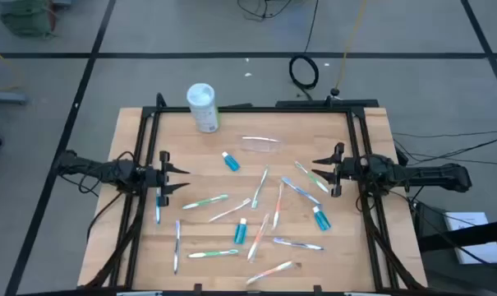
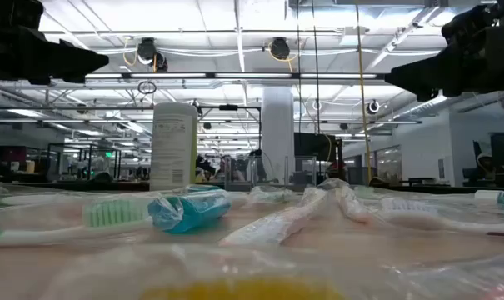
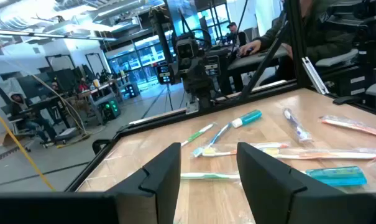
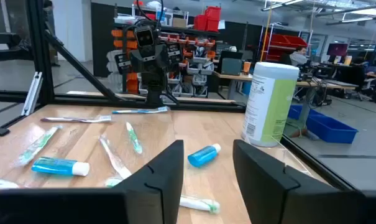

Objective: Pick & Place toothbrushing station

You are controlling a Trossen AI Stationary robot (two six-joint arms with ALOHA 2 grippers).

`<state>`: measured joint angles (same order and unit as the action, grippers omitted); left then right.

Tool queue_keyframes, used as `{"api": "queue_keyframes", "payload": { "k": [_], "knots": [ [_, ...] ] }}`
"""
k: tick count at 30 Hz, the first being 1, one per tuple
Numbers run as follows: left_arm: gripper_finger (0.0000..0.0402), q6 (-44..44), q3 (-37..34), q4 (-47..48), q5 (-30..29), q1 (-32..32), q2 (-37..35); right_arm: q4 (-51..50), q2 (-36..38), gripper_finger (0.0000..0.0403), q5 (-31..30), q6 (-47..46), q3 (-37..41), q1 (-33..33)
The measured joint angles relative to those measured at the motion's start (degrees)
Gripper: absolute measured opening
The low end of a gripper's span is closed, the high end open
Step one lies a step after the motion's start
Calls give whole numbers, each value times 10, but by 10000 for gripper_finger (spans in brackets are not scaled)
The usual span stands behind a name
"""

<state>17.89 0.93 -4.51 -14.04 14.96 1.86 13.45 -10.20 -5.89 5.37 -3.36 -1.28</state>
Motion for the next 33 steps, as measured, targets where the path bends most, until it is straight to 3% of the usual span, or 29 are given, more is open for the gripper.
{"api": "queue_keyframes", "payload": {
  "k": [28,33],
  "knots": [
    [161,22,0,-50,0,0,0,0,0,130,0,-5,0,0],
    [161,-12,0,-72,-5,0,0,2,0,130,0,7,0,0]
  ]
}}
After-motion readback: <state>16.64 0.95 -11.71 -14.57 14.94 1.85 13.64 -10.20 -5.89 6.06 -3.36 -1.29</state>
